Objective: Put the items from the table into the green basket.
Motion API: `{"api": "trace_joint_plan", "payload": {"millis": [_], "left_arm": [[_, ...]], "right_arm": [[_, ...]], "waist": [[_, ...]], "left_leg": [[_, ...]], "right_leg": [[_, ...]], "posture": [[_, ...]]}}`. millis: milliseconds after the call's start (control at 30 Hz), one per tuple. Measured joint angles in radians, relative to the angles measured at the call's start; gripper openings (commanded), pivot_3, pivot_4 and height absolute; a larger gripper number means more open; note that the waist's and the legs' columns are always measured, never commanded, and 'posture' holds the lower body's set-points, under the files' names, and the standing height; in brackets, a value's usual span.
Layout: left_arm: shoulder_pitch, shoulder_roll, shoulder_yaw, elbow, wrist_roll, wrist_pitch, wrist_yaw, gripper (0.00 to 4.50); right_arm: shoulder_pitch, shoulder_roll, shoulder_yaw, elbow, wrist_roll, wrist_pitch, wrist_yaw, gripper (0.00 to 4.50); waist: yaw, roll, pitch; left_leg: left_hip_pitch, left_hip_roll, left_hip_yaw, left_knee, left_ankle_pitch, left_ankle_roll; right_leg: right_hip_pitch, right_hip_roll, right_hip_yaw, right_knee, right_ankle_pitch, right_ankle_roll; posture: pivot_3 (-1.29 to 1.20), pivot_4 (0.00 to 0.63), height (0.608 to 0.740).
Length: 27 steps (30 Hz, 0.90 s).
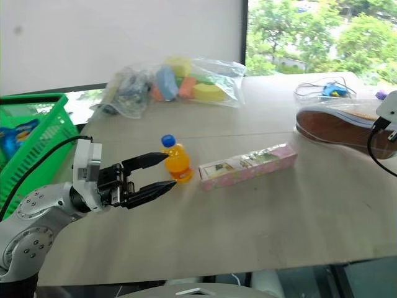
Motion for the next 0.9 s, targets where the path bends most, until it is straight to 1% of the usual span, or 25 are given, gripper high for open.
{"api": "trace_joint_plan", "payload": {"millis": [67, 100, 133, 167, 200, 233, 267, 300, 367, 433, 533, 567, 600, 633, 700, 767, 800, 867, 900], "left_arm": [[-0.021, -0.003, -0.008, 0.015, 0.002, -0.003, 0.003, 3.87], [-0.024, -0.005, -0.004, 0.023, 0.004, -0.006, 0.006, 3.87], [-0.023, -0.005, 0.000, 0.035, 0.008, -0.012, 0.008, 3.87], [-0.024, -0.005, 0.004, 0.048, 0.009, -0.017, 0.011, 3.87], [-0.025, -0.006, 0.010, 0.059, 0.010, -0.020, 0.015, 3.87], [-0.027, -0.008, 0.011, 0.063, 0.010, -0.020, 0.018, 3.87], [-0.029, -0.009, 0.013, 0.064, 0.008, -0.020, 0.020, 3.87], [-0.032, -0.009, 0.017, 0.064, 0.008, -0.020, 0.020, 3.87], [-0.025, -0.004, 0.030, 0.060, 0.006, -0.020, 0.016, 3.87], [0.004, 0.011, 0.045, 0.059, 0.002, -0.017, 0.009, 3.87], [0.081, 0.048, 0.100, 0.065, -0.014, 0.009, -0.014, 3.87], [0.106, 0.056, 0.122, 0.070, -0.014, 0.012, -0.023, 3.87], [0.135, 0.066, 0.139, 0.079, -0.012, 0.013, -0.032, 3.87], [0.171, 0.071, 0.161, 0.095, -0.007, 0.014, -0.041, 3.87], [0.220, 0.070, 0.193, 0.134, 0.006, 0.017, -0.044, 3.87], [0.242, 0.070, 0.207, 0.167, 0.022, 0.017, -0.044, 3.87], [0.252, 0.065, 0.208, 0.190, 0.062, -0.004, -0.035, 3.87], [0.244, 0.060, 0.193, 0.240, 0.147, -0.040, 0.000, 3.87], [0.241, 0.060, 0.186, 0.249, 0.163, -0.042, 0.005, 3.87]], "right_arm": [[0.132, 0.017, -0.042, -0.106, -0.008, 0.050, -0.002, 0.02], [0.189, 0.042, -0.059, -0.166, -0.002, 0.086, 0.005, 0.02], [0.245, 0.089, -0.067, -0.235, 0.014, 0.135, 0.020, 0.02], [0.288, 0.151, -0.061, -0.308, 0.040, 0.195, 0.036, 0.02], [0.319, 0.215, -0.024, -0.377, 0.070, 0.253, 0.054, 0.02], [0.333, 0.261, 0.012, -0.422, 0.095, 0.298, 0.067, 0.30], [0.339, 0.283, 0.032, -0.446, 0.107, 0.331, 0.076, 0.61], [0.339, 0.310, 0.056, -0.472, 0.121, 0.355, 0.082, 0.83], [0.338, 0.311, 0.075, -0.483, 0.140, 0.365, 0.095, 1.74], [0.333, 0.297, 0.054, -0.478, 0.172, 0.384, 0.117, 2.64], [0.318, 0.261, -0.022, -0.485, 0.275, 0.423, 0.198, 4.10], [0.309, 0.255, -0.055, -0.489, 0.325, 0.421, 0.236, 4.48], [0.299, 0.256, -0.091, -0.507, 0.387, 0.420, 0.277, 4.48], [0.277, 0.268, -0.136, -0.545, 0.487, 0.429, 0.326, 4.48], [0.195, 0.315, -0.191, -0.633, 0.671, 0.476, 0.371, 4.48], [0.141, 0.326, -0.200, -0.709, 0.775, 0.510, 0.374, 4.48], [0.111, 0.335, -0.191, -0.750, 0.850, 0.548, 0.366, 4.48], [0.059, 0.358, -0.163, -0.788, 0.939, 0.592, 0.350, 4.48], [0.051, 0.358, -0.150, -0.803, 0.966, 0.600, 0.350, 4.48]], "waist": [[-0.016, 0.001, -0.001], [-0.021, 0.000, 0.000], [-0.023, -0.003, -0.001], [-0.028, -0.008, -0.003], [-0.037, -0.009, -0.002], [-0.046, -0.007, -0.001], [-0.049, -0.006, 0.000], [-0.054, -0.005, -0.001], [-0.059, -0.006, 0.000], [-0.058, -0.008, 0.000], [-0.057, -0.009, 0.000], [-0.055, -0.010, 0.001], [-0.055, -0.010, 0.001], [-0.056, -0.010, 0.001], [-0.058, -0.011, 0.002], [-0.054, -0.012, 0.003], [-0.041, -0.018, 0.002], [-0.037, -0.016, 0.003], [-0.036, -0.016, 0.003]], "left_leg": [[0.002, 0.001, 0.000, 0.000, 0.000, 0.000], [0.008, 0.001, 0.000, 0.000, 0.000, 0.000], [0.016, 0.002, 0.000, 0.000, 0.000, 0.000], [0.017, 0.005, 0.000, 0.000, 0.000, 0.000], [0.018, 0.007, 0.000, 0.001, 0.000, 0.000], [0.019, 0.006, 0.001, 0.001, 0.001, -0.001], [0.020, 0.006, 0.002, 0.001, 0.001, -0.001], [0.021, 0.006, 0.004, 0.001, 0.001, -0.001], [0.026, 0.005, 0.005, 0.001, 0.001, -0.001], [0.026, 0.005, 0.005, 0.000, 0.001, -0.001], [0.025, 0.005, 0.005, -0.001, 0.000, 0.000], [0.024, 0.005, 0.005, -0.001, 0.000, 0.000], [0.024, 0.006, 0.005, -0.002, 0.000, 0.000], [0.025, 0.007, 0.005, -0.002, 0.000, 0.000], [0.025, 0.009, 0.004, -0.003, 0.000, 0.000], [0.025, 0.009, 0.001, -0.003, 0.000, 0.000], [0.025, 0.010, -0.001, -0.002, 0.000, -0.001], [0.024, 0.009, 0.001, -0.001, 0.000, -0.001], [0.023, 0.009, 0.001, -0.001, 0.000, -0.001]], "right_leg": [[0.005, 0.002, 0.002, 0.001, 0.000, 0.000], [0.010, 0.003, 0.002, 0.001, -0.002, 0.003], [0.015, 0.004, 0.002, 0.001, -0.003, 0.004], [0.018, 0.007, 0.002, 0.001, -0.004, 0.005], [0.019, 0.008, 0.002, 0.001, -0.003, 0.005], [0.018, 0.008, 0.002, 0.002, -0.003, 0.004], [0.018, 0.008, 0.003, 0.002, -0.003, 0.004], [0.018, 0.008, 0.004, 0.002, -0.002, 0.005], [0.019, 0.008, 0.006, 0.002, -0.002, 0.005], [0.019, 0.008, 0.006, 0.002, -0.003, 0.005], [0.018, 0.008, 0.007, 0.002, -0.003, 0.005], [0.017, 0.008, 0.006, 0.001, -0.003, 0.005], [0.017, 0.009, 0.006, 0.001, -0.003, 0.005], [0.017, 0.009, 0.006, 0.001, -0.003, 0.005], [0.017, 0.011, 0.006, 0.001, -0.003, 0.005], [0.017, 0.010, 0.006, 0.001, -0.003, 0.005], [0.017, 0.008, 0.003, 0.001, -0.003, 0.004], [0.018, 0.002, 0.003, 0.001, -0.003, 0.004], [0.018, 0.001, 0.003, 0.001, -0.003, 0.004]], "posture": [[0.03, 0.000, 0.740], [0.03, 0.000, 0.740], [0.04, 0.002, 0.740], [0.04, 0.002, 0.740], [0.04, 0.003, 0.740], [0.04, 0.003, 0.740], [0.05, 0.001, 0.740], [0.05, 0.000, 0.740], [0.06, 0.000, 0.740], [0.06, 0.000, 0.740], [0.06, 0.003, 0.740], [0.06, 0.003, 0.740], [0.07, 0.004, 0.740], [0.07, 0.003, 0.740], [0.07, 0.003, 0.740], [0.07, 0.002, 0.740], [0.07, 0.000, 0.740], [0.08, 0.000, 0.740], [0.07, 0.000, 0.740]]}}
